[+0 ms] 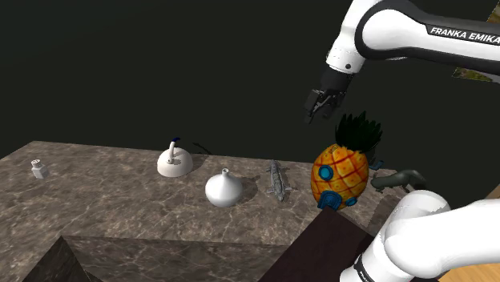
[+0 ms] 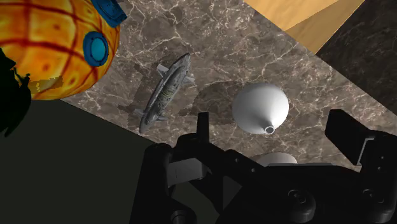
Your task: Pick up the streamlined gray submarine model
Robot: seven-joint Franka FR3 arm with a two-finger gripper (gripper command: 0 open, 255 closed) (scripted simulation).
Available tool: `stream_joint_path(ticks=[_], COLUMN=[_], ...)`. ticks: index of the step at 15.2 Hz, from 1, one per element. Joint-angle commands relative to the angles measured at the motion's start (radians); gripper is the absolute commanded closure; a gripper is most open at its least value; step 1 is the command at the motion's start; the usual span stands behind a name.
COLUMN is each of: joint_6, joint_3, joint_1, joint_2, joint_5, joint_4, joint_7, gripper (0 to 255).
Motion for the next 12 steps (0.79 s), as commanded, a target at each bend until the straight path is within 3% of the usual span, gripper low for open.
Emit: stream_joint_path(ticks=[1, 12], joint_6=[0.0, 0.286], joint_3=[0.0, 0.027], joint_1=[0.0, -0.057], joint_2=[0.0, 0.313], joint_5=[0.0, -0.059], joint_4=[0.0, -0.05], joint_7=[0.0, 0.141], gripper=[0, 0])
